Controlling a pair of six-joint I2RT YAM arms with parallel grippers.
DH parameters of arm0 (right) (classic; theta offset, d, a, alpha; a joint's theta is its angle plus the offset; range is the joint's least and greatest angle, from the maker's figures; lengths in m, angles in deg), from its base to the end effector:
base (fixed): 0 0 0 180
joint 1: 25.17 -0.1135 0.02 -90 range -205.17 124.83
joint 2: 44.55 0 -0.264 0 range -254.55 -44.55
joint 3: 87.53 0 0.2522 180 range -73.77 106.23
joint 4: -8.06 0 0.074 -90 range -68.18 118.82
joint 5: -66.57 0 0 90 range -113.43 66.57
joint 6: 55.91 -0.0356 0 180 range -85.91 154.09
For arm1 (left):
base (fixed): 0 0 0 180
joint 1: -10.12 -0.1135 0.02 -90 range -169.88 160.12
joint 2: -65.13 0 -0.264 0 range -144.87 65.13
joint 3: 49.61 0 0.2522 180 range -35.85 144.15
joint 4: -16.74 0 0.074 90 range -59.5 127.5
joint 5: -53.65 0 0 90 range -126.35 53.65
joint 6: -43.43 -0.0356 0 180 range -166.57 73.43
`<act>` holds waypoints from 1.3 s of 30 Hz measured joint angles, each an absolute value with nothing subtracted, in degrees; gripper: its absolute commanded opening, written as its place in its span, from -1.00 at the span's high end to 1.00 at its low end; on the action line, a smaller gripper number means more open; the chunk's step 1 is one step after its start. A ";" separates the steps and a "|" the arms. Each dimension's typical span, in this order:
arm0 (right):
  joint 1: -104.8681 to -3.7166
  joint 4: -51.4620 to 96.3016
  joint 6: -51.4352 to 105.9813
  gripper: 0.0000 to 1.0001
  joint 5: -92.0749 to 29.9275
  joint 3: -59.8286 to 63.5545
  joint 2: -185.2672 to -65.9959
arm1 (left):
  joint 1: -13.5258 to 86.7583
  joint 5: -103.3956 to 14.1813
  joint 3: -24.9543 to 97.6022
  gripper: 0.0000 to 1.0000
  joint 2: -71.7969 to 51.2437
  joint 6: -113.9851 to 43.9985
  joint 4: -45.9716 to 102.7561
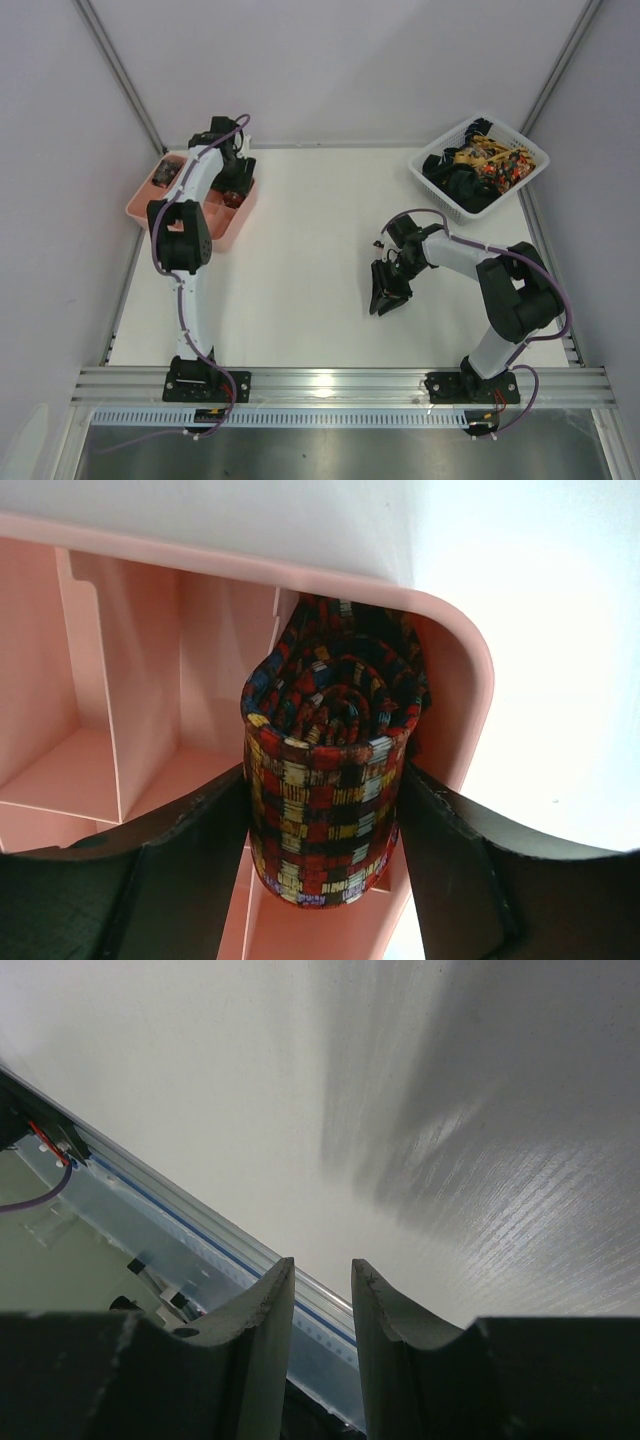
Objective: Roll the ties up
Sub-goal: Place the rolled tie into the container
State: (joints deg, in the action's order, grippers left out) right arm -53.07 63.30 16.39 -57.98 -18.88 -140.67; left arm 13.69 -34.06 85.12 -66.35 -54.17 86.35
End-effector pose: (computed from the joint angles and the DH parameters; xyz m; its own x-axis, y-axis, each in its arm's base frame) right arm 0.2424 0.1512 0.1572 -0.9716 -0.2311 0.0501 -0.1612 0.8025 0.5745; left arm 0.4897 -0.0291 0.2252 -0.9002 0.1886 -0.3926 0.1667 0.9819 0.0893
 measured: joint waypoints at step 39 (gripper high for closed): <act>-53.94 63.10 16.39 0.29 -58.37 -18.88 -141.58 | 13.06 -34.94 74.76 -0.44 -61.00 -50.98 81.24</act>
